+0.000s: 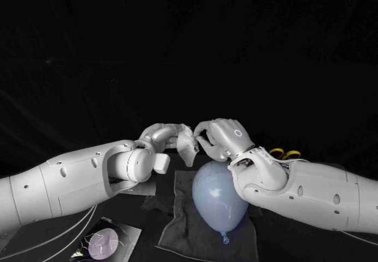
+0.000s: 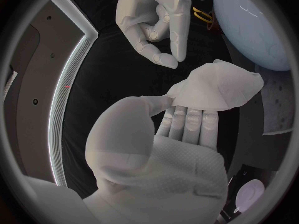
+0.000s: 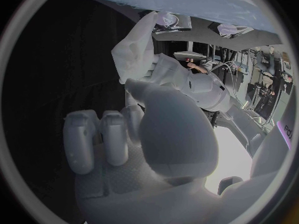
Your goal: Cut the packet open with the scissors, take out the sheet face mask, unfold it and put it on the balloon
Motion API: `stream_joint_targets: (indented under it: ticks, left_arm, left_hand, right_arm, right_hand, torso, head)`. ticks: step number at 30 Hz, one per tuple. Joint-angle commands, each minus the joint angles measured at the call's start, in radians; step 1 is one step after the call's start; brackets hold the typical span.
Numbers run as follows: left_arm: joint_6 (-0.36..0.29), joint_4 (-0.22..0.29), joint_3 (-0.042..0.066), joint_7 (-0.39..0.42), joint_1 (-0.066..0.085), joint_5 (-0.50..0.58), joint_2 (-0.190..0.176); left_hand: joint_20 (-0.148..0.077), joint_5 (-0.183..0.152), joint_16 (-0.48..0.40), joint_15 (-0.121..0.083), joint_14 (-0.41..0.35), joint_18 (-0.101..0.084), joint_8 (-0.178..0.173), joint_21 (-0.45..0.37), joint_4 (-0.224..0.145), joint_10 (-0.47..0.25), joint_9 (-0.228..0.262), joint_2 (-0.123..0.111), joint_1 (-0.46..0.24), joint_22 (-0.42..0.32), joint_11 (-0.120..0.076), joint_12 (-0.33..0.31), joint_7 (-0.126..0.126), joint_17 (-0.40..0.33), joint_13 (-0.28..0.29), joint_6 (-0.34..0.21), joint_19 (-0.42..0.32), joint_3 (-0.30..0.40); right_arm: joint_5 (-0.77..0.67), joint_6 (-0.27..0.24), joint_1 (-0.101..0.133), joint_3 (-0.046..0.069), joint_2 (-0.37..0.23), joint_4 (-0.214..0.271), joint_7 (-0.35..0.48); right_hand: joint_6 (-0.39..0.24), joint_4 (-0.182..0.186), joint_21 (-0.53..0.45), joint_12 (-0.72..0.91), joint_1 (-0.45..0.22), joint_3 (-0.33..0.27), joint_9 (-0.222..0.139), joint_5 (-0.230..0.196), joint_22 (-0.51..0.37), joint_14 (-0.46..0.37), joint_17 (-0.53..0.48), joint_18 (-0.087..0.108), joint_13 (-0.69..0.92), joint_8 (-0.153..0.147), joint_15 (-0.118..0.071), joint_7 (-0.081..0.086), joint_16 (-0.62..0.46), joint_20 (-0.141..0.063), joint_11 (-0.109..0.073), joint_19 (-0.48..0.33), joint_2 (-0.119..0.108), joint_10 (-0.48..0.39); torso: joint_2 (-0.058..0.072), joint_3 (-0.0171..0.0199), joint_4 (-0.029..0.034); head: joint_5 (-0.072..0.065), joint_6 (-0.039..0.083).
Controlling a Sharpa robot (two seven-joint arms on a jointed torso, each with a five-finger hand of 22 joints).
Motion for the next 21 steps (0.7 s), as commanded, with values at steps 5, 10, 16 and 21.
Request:
stream_joint_targets:
  ticks: [5, 10, 16, 21]
  left_arm:
    - [0.022, -0.001, 0.001, 0.019, 0.001, 0.004, 0.001]
    - [0.028, 0.0, 0.001, 0.02, 0.001, 0.004, 0.002]
    - [0.039, 0.004, 0.001, 0.027, 0.001, 0.007, 0.001]
    - [0.041, 0.005, 0.001, 0.031, 0.001, 0.01, 0.0]
  left_hand:
    - [0.003, 0.002, -0.007, 0.004, 0.003, 0.007, -0.001, -0.005, 0.003, -0.002, 0.001, 0.001, 0.007, 0.0, 0.002, 0.004, 0.004, -0.002, 0.0, 0.005, -0.006, -0.003]
    - [0.003, 0.002, -0.008, 0.004, 0.003, 0.007, -0.001, -0.005, 0.004, -0.001, 0.001, 0.001, 0.007, 0.0, 0.002, 0.004, 0.004, -0.002, 0.0, 0.006, -0.006, -0.004]
    - [0.003, 0.002, -0.009, 0.004, 0.002, 0.007, 0.0, -0.005, 0.005, 0.0, 0.001, 0.002, 0.007, 0.0, 0.002, 0.004, 0.004, -0.003, 0.0, 0.007, -0.006, -0.004]
    - [0.003, 0.002, -0.009, 0.004, 0.002, 0.007, 0.0, -0.005, 0.005, 0.0, 0.001, 0.002, 0.007, 0.0, 0.002, 0.004, 0.004, -0.003, 0.0, 0.007, -0.006, -0.004]
  right_arm:
    - [0.057, -0.046, 0.001, 0.003, -0.028, 0.029, 0.054]
    - [0.075, 0.025, 0.003, 0.004, -0.032, 0.034, 0.052]
    - [0.082, 0.123, 0.003, 0.003, -0.032, 0.027, 0.038]
    - [0.067, 0.171, 0.003, 0.002, -0.024, 0.017, 0.002]
  right_hand:
    - [0.002, -0.001, 0.006, -0.002, -0.011, 0.008, 0.008, -0.001, 0.263, 0.104, 0.263, -0.006, 0.125, 0.005, -0.005, -0.002, 0.004, -0.007, -0.001, 0.105, 0.002, 0.014]
    - [-0.03, 0.005, 0.006, -0.067, -0.073, -0.038, 0.003, 0.001, 0.263, 0.104, 0.263, -0.006, 0.087, -0.009, 0.002, 0.008, 0.004, -0.004, 0.009, 0.105, -0.073, -0.021]
    - [-0.068, 0.03, 0.006, -0.109, -0.131, -0.107, -0.028, 0.001, 0.263, 0.104, 0.263, -0.006, 0.066, -0.06, 0.022, 0.036, 0.004, 0.013, 0.032, 0.105, -0.143, -0.05]
    - [-0.058, 0.039, 0.006, -0.111, -0.136, -0.134, -0.035, 0.0, 0.263, 0.104, 0.263, -0.006, 0.066, -0.068, 0.026, 0.037, 0.004, 0.018, 0.034, 0.105, -0.147, -0.053]
  torso:
    - [0.0, 0.0001, -0.0003]
    - [0.001, 0.0, -0.0003]
    - [0.001, -0.0013, 0.0004]
    - [0.0, -0.0005, 0.0012]
  head:
    - [0.001, 0.001]
    - [0.0, 0.002]
    - [-0.003, 0.002]
    - [-0.004, 0.001]
